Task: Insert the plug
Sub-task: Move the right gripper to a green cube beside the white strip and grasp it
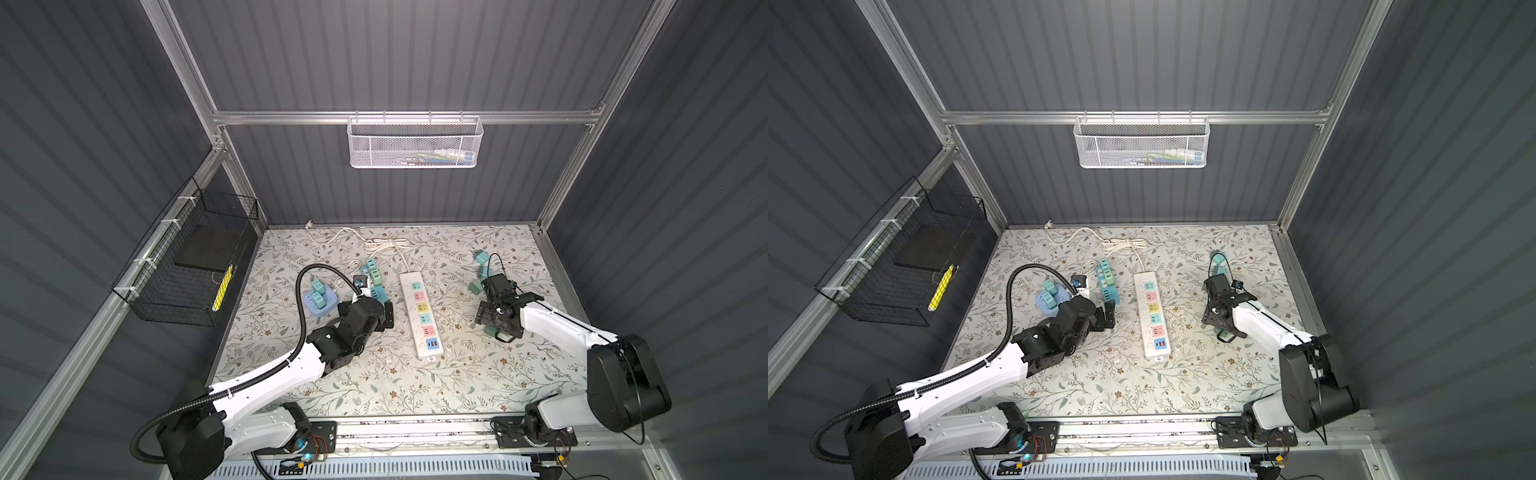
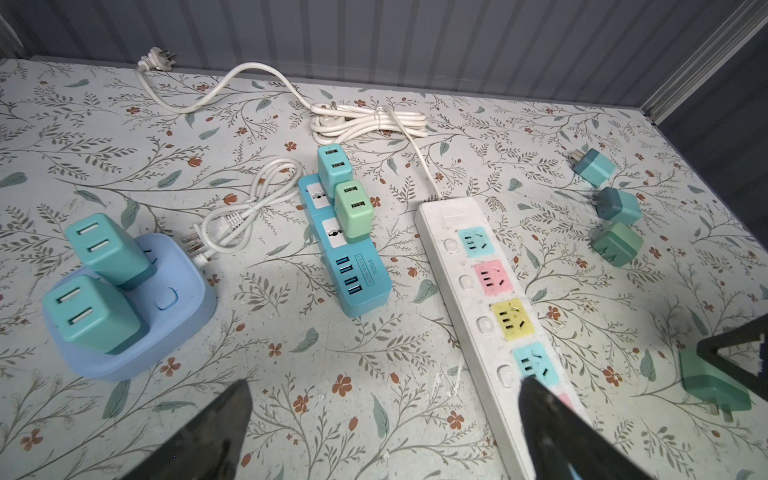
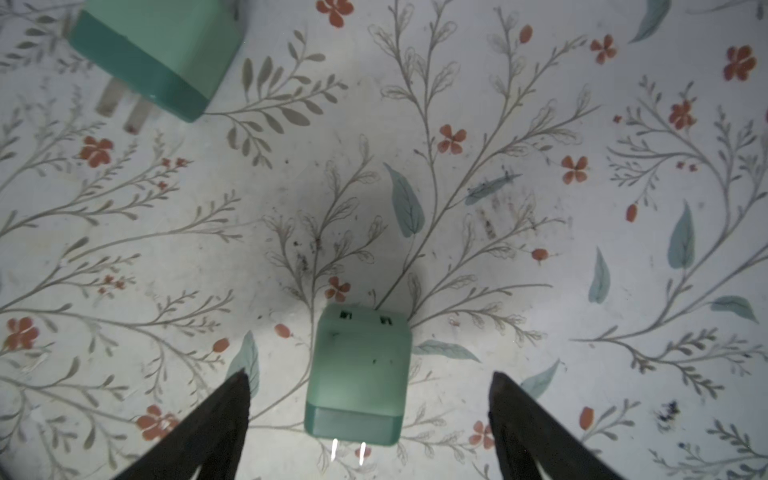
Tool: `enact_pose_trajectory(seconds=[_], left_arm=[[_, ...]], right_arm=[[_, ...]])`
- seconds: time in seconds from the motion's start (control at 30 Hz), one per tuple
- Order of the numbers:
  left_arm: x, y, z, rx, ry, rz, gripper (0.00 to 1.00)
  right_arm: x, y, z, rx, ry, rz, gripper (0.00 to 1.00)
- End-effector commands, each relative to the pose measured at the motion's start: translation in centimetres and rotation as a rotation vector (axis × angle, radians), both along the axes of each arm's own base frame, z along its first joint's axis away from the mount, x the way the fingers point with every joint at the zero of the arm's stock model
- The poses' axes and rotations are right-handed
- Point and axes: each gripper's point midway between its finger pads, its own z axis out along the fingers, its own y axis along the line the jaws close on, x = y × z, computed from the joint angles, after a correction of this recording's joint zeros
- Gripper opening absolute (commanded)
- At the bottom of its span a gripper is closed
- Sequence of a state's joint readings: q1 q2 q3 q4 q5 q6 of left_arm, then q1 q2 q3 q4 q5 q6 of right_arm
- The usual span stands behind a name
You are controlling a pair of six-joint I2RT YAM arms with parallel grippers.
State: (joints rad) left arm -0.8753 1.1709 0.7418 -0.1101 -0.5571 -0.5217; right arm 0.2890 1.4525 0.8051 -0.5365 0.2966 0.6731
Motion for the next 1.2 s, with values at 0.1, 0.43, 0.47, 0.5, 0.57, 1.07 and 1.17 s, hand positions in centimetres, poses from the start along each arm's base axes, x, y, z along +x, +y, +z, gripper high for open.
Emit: enact_pose_trajectory(seconds=[0.1,0.43,0.47,0.5,0.57,1.07,1.17], left_arm=[[0.9,-1.5,1.2,-0.009,-0.015,-0.04,1.0],[1.1,-1.4,0.8,0.008,-0.001,-0.042,1.0],[1.1,-1.4,0.7,0.009,0.0,-0.042,1.0],[1.1,-1.5,0.8,0.009,-0.002,-0.043,1.0],[1.2,-1.4,1.0,0.011,-0.002,-0.042,1.0],[1.1,-1.1,1.5,0.007,-0.011,-0.041,1.0],[1.0,-0.8,1.6,0.01,-0.013,-0.036,1.0]], right_arm=[[0.8,-0.6,-0.9,0.008,0.002,-0.036,0.9],[1.1,-0.2,-1.9,0.041,0.017,-0.033,0.82],[1.1,-0.1,-1.9,0.048,0.019,-0.035,0.81],[0.9,0.2,-2.0,0.06,0.026,-0.032,0.8],[0.6,0.5,-2.1,0.086,0.036,-0.031,0.77],[-0.2,1.3,-2.1,0.127,0.035,-0.003,0.42],[0.0,1.6,-1.1,0.1,0.011,0.024,0.41]])
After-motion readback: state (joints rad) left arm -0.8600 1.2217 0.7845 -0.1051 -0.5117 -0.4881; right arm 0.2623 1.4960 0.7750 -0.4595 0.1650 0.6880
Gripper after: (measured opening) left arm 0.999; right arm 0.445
